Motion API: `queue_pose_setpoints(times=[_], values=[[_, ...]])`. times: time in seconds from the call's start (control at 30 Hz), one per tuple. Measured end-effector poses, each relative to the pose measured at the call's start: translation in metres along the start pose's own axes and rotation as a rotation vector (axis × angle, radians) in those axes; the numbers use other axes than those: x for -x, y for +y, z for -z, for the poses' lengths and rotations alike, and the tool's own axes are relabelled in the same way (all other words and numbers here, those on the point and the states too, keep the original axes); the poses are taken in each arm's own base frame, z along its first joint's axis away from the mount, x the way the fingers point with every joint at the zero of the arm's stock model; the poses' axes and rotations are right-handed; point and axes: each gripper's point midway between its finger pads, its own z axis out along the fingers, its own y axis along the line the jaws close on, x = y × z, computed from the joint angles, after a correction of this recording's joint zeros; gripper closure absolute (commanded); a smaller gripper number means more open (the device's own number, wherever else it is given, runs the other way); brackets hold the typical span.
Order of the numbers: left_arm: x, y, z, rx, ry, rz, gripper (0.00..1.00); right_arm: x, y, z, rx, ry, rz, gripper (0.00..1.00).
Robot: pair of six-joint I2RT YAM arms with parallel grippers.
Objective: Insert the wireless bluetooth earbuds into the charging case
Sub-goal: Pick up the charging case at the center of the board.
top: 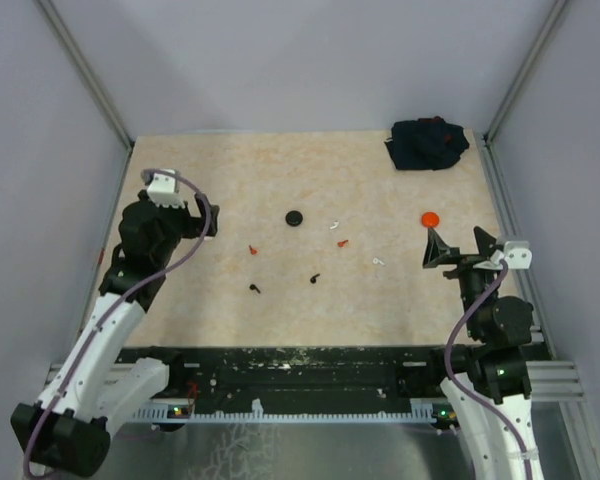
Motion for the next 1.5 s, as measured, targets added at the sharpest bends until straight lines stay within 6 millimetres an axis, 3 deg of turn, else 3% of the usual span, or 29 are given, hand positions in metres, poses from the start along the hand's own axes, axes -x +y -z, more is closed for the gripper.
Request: queue_pose_setpoints(times=[0.13,0.47,0.63,0.8,1.17,1.5], values=[[-0.023,-0.001,-0.025,0.019,0.141,0.030,0.00,0.005,0.003,0.003,0.015,-0.020,-0.006,0.03],[-0.113,0.018,-0.070,0.106,0.531,0.053,0.00,0.006,0.013,0.006,0.061,-0.025,-0.018,0.03],[-0.149,0.043,-0.070,0.137,0.659,0.112,0.00,0.008,0.015,0.008,0.072,-0.031,-0.024,0.03],[-0.162,0.058,-0.075,0.139,0.715,0.174,0.00,0.010,0.016,0.009,0.077,-0.042,-0.021,0.03],[-0.184,0.074,-0.116,0.130,0.852,0.189,0.04,0.012,0.013,0.009,0.063,-0.049,-0.016,0.03],[-0.218,0.077,-0.110,0.126,0.983,0.179,0.12,0.008,0.012,0.008,0.055,-0.041,-0.013,0.03]])
